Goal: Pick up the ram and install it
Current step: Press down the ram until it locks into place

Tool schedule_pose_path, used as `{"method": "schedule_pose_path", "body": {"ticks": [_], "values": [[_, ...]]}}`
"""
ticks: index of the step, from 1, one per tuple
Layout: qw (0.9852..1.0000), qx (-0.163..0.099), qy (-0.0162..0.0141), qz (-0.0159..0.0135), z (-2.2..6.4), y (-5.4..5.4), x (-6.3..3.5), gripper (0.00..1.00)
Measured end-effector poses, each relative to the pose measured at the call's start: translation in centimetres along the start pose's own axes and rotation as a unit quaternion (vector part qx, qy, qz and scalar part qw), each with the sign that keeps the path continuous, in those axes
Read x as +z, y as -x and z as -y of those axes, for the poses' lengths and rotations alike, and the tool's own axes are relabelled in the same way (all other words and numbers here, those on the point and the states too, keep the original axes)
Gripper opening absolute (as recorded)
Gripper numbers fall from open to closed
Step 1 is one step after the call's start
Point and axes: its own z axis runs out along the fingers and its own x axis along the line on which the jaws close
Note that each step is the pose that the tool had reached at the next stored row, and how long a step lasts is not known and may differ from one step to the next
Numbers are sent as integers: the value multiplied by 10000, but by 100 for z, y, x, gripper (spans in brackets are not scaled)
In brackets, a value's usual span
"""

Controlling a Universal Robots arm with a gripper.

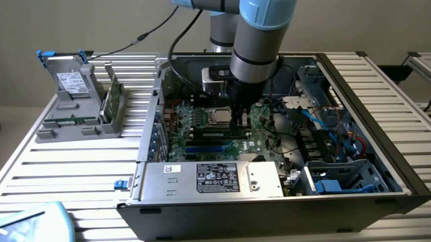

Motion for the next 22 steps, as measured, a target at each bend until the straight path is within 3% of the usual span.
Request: {"method": "schedule_pose_path", "body": {"ticks": [5, 16, 22], "values": [[10000, -1, -2, 7, -27, 1, -10, 11], [10000, -3, -14, 30, -248, 6, 2, 11], [10000, -3, -14, 36, -282, 6, 4, 11]]}}
